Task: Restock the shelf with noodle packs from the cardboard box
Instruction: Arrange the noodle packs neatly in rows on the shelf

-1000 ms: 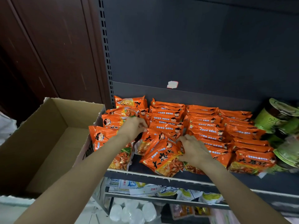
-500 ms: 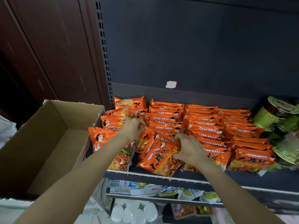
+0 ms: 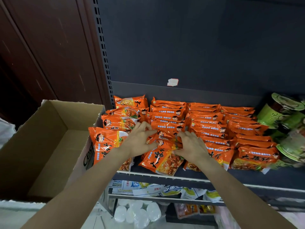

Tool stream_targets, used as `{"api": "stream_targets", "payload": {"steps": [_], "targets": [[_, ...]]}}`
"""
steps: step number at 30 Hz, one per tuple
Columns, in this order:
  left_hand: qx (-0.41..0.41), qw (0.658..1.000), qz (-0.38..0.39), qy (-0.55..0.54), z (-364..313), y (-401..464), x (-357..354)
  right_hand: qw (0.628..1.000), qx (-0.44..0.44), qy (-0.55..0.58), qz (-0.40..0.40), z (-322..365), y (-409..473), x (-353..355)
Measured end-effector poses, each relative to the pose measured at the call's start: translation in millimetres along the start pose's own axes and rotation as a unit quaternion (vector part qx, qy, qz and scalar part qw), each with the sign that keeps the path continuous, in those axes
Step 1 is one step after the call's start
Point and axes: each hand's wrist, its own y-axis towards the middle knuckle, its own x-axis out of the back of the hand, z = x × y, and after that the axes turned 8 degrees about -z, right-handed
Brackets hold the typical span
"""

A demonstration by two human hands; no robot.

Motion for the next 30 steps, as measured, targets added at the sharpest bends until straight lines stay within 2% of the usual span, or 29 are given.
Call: {"api": "stream_targets", "payload": {"steps": [4,8,15,19,21,23,26,30], "targets": [[0.024,0.997,0.051,-0.049,-4.5,-0.5,-3.8,1.0,-0.011,0.016,0.002,0.8,-0.8,-3.6],[0.054,0.992,0.046,-0.104,-6.7,-0.9,-4.4,0.998,0.008,0.056,0.001,1.5,-4.1,-4.6],[0.09,0.985,-0.011,-0.147,-17.8,-2.8,-5.3,0.99,0.037,0.129,-0.045,9.9,-5.9,-4.2],[0.065,0.986,-0.057,-0.139,-27.1,3.4,3.7,0.978,0.008,0.195,-0.07,8.8,-7.4,-2.3],[0.047,0.986,-0.042,-0.151,-31.6,6.3,4.5,0.975,-0.014,0.217,-0.05,3.5,-10.8,-3.2],[0.046,0.987,-0.001,-0.153,-34.2,6.3,0.2,0.982,-0.03,0.186,-0.017,-3.1,-14.5,-4.5],[0.074,0.99,0.032,-0.116,-30.2,4.2,-4.4,0.988,-0.043,0.145,-0.003,-11.5,-16.7,-3.2],[0.066,0.994,0.08,0.041,-20.9,-0.7,-4.1,0.993,-0.024,0.116,0.005,-13.0,-18.0,-4.3]]}}
